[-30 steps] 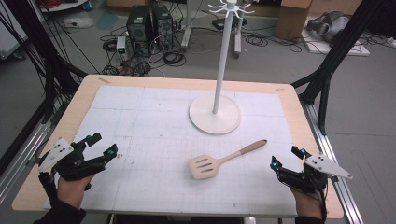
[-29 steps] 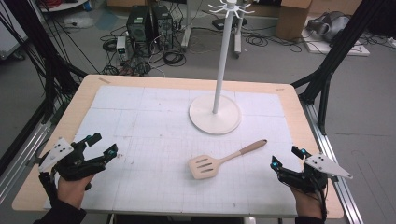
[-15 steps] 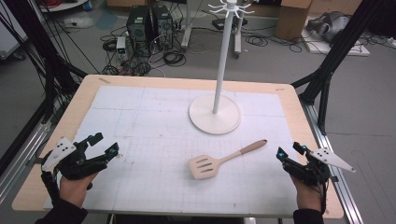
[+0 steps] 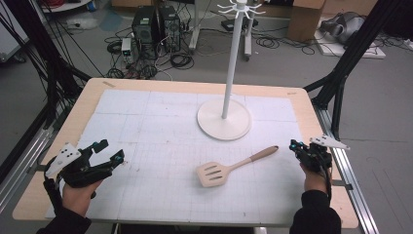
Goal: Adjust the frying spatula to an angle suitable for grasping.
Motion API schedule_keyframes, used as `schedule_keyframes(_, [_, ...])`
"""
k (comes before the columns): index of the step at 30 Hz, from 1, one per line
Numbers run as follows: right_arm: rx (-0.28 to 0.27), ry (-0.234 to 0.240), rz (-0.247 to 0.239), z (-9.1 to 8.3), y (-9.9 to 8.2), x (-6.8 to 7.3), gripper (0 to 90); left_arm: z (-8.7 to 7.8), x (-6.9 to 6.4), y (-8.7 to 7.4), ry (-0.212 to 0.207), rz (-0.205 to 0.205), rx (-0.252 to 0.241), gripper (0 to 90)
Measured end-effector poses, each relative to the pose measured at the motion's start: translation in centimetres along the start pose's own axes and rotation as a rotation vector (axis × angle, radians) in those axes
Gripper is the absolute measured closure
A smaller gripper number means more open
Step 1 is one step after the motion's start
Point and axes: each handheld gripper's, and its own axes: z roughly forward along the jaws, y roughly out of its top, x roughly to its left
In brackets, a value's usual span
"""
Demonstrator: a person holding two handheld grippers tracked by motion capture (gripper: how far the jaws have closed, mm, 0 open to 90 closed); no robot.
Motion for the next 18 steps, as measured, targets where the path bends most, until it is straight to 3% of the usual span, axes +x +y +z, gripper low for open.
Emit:
schedule_keyframes(5, [0.061,-0.007,-0.014,2.5,-0.2,-0.5,89.3,0.1,0.0,-0.1,-0.004,0.003,0.011,27.0])
schedule_keyframes(10, [0.090,0.017,-0.068,4.2,-0.5,-0.4,89.3,0.2,-0.1,-0.2,-0.005,0.001,0.018,27.6])
schedule_keyframes(18, [0.157,0.066,-0.110,5.1,-0.9,-0.3,89.3,0.3,-0.2,-0.3,-0.004,0.003,0.030,28.5])
